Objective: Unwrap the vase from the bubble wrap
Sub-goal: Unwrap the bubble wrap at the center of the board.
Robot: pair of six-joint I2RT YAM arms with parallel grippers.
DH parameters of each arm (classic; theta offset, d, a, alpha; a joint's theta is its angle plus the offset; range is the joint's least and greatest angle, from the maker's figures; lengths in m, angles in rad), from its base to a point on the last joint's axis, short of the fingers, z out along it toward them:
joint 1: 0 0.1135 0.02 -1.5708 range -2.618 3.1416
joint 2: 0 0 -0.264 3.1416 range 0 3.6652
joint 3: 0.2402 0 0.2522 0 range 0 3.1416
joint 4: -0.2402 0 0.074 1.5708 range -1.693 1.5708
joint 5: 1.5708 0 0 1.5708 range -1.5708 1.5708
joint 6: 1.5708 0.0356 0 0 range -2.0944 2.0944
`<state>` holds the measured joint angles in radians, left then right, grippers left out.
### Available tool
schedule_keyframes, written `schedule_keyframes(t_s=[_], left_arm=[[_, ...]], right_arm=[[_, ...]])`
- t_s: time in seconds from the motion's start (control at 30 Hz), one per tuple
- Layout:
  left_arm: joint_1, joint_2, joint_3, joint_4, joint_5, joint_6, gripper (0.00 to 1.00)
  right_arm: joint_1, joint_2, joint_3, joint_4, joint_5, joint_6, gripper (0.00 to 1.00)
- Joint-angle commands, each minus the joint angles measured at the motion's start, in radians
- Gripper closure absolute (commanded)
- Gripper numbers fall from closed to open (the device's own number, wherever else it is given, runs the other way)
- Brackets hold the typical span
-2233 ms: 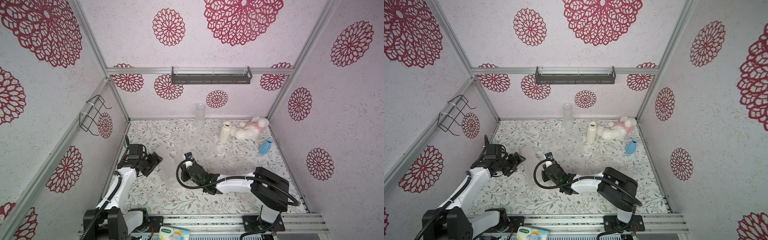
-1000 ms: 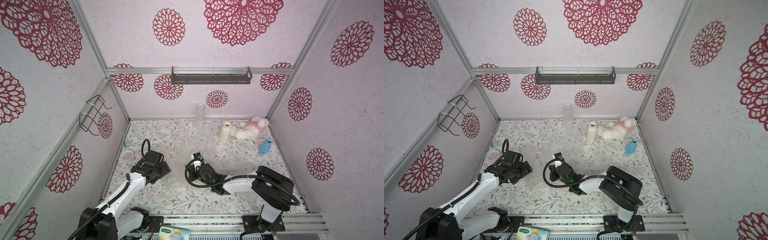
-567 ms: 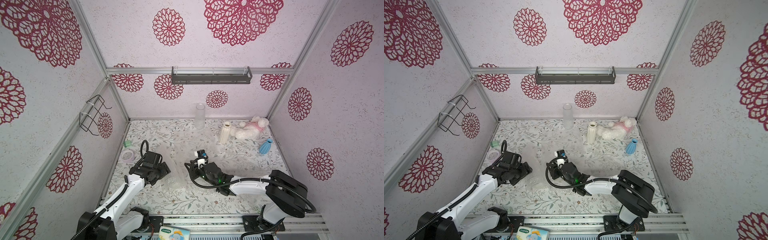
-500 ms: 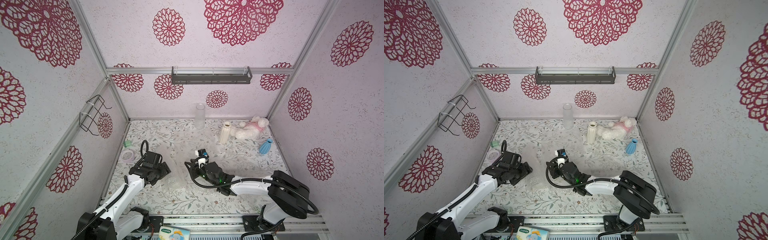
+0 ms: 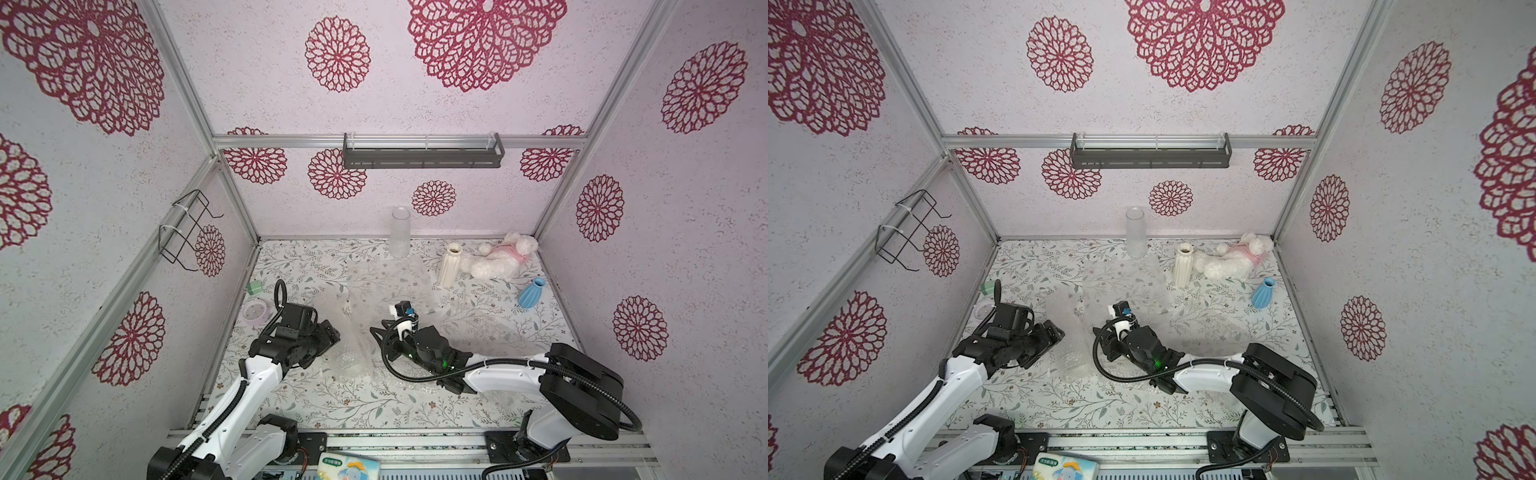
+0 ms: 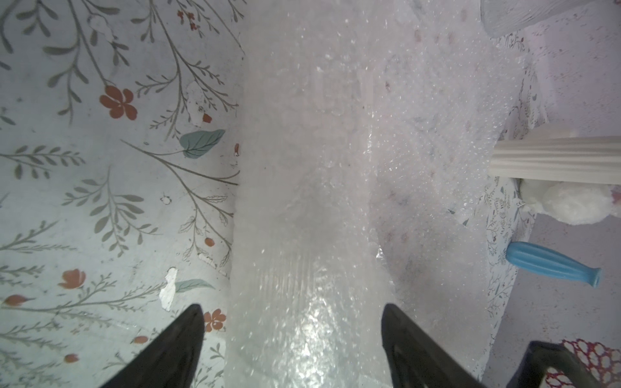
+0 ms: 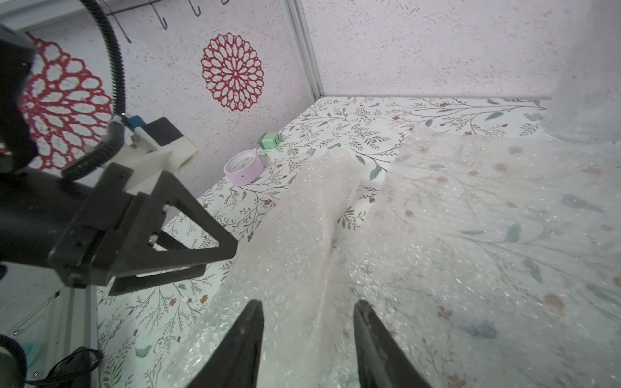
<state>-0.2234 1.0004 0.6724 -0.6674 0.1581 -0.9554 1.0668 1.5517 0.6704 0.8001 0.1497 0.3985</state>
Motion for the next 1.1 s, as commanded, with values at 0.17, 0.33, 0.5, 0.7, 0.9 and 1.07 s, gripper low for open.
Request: schedule_keyframes(t_s=[0.17,0.33,0.5,0.7,0.9,1.07], left_arm=[[0.146,-0.003,0.034,0.074,0.146,0.030,0.15],[0.231,0.028,0.052,0.114,0.207,0.056,0.19],[0.284,0.066,0.068,0.163,0.238,0.071,0.25],[0.313,0.164,0.070,0.246,0.260,0.085,0.34],[0.310,0.269,0.067,0.380,0.286,0.055,0.44],[0.290,0.314,0.079,0.414,0.281,0.043,0.62]], right_arm=[[0.042,0.050,0.026,0.073,-0.058,-0.032,0.52],[0.077,0.090,0.034,0.072,-0.050,-0.034,0.51],[0.093,0.103,0.024,0.084,-0.035,-0.053,0.51],[0.097,0.101,0.007,0.094,-0.036,-0.057,0.51],[0.097,0.129,0.018,0.088,-0.057,-0.053,0.51],[0.097,0.139,0.026,0.086,-0.059,-0.056,0.51]])
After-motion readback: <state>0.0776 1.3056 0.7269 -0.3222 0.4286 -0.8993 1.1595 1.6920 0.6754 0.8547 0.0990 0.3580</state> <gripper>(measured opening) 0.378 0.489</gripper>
